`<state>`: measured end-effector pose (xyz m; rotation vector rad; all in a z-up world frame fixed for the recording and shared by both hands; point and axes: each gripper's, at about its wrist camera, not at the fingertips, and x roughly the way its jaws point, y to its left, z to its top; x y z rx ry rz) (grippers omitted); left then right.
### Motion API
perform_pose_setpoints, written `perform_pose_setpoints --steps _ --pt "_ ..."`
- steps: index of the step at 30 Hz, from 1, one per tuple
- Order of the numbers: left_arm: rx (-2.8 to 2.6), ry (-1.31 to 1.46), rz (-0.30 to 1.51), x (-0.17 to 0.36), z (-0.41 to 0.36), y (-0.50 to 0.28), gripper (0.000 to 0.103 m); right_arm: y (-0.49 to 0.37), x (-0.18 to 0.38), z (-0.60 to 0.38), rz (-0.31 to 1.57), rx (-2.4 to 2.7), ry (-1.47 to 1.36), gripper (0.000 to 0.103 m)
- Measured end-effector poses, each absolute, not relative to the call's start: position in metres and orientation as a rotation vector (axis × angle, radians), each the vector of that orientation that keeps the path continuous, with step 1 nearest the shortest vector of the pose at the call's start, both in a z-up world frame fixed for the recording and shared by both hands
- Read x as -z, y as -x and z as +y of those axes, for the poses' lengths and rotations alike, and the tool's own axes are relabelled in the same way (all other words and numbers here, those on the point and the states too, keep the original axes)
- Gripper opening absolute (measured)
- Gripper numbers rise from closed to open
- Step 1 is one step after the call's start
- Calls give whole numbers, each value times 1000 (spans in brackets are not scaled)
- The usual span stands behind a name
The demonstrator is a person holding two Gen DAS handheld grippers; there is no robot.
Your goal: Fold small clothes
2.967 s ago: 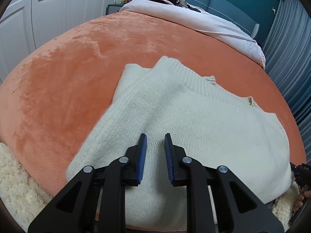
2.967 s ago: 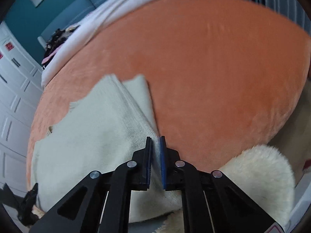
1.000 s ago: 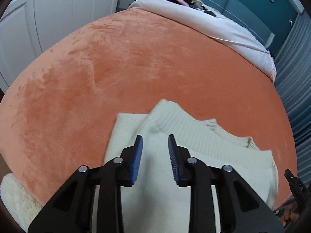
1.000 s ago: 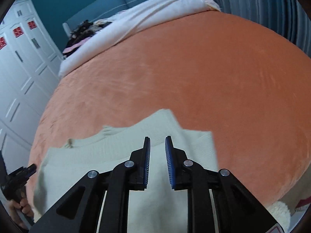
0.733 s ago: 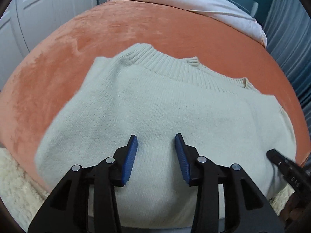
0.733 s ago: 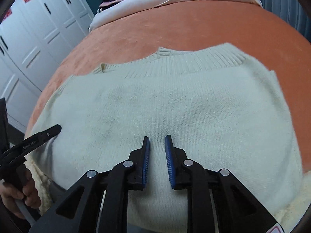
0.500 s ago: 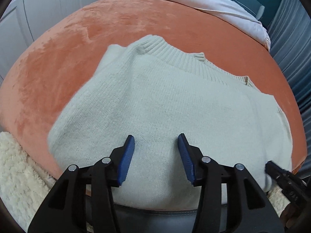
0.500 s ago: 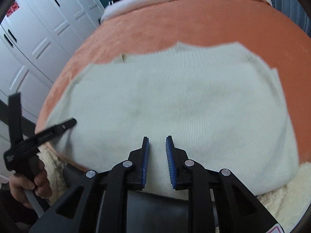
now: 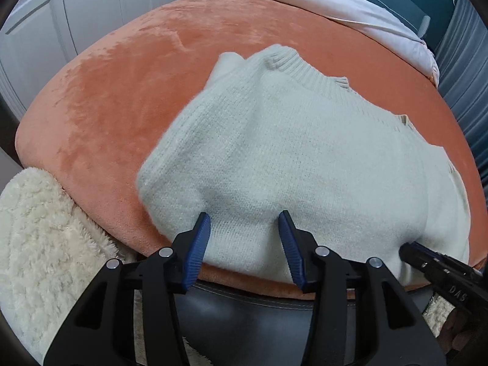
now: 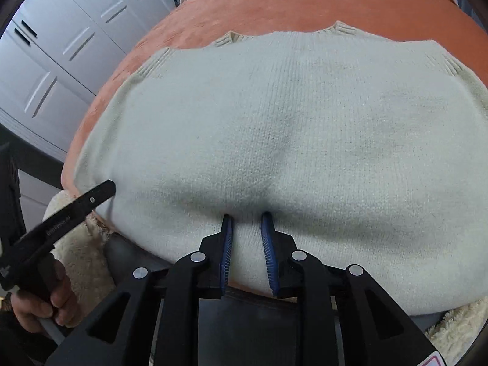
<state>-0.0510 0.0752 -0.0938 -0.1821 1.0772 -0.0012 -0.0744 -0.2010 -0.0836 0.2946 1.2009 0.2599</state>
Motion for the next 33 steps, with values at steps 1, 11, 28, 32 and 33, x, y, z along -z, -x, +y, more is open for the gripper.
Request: perform_pose_setpoints --steps 1,11,28,32,33 --pt "3 185 1077 94 75 51 46 77 71 -204 1163 -267 -331 22" --pt "9 186 1081 91 76 54 50 63 68 -164 1189 -262 -122 27" --pt "-155 661 1106 115 138 28 92 3 82 -158 1192 -256 -180 21" --pt "-108 683 1110 113 136 21 55 0 88 -164 1187 -282 -227 20" --pt "-105 700 1104 110 138 22 44 0 90 -163 1181 -286 -236 20"
